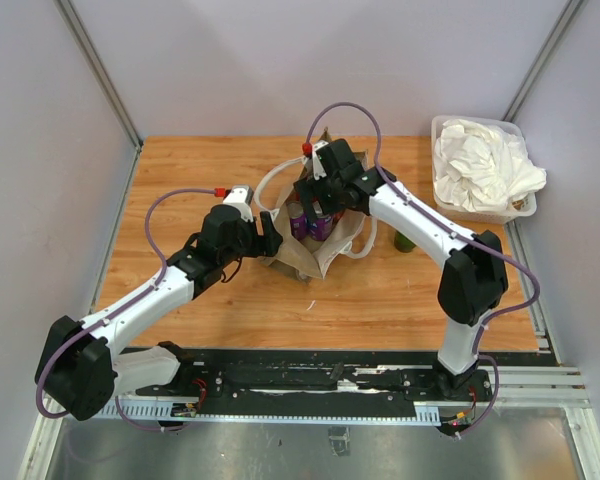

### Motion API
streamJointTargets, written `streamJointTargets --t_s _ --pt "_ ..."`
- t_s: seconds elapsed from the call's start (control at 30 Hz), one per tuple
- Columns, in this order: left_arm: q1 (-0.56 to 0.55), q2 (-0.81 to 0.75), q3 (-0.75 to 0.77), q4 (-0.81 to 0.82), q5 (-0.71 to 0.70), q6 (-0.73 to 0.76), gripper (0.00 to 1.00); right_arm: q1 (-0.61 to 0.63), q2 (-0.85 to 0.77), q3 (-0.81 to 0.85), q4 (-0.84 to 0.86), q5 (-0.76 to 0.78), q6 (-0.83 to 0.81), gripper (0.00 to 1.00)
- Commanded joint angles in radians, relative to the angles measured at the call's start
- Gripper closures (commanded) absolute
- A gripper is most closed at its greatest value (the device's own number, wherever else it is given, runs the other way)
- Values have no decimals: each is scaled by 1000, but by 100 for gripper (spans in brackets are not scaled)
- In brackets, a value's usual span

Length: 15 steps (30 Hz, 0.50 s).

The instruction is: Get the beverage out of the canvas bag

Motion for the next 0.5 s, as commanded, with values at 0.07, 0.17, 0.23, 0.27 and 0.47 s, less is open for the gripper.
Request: streamJointTargets --t_s 0.07,0.17,0.23,0.27,0.47 --pt "-21 11 -28 -86 35 17 21 13 68 50 -32 -22 64 10" --pt "-21 11 -28 -88 34 17 21 12 95 55 -32 -18 77 13" --pt "-21 12 -27 -88 35 18 21 13 109 57 -31 -12 81 13" --pt "-21 11 -26 -86 34 19 21 13 116 60 -32 -10 84 13" --pt "-21 16 -26 -89 36 22 21 10 157 85 -32 16 91 15"
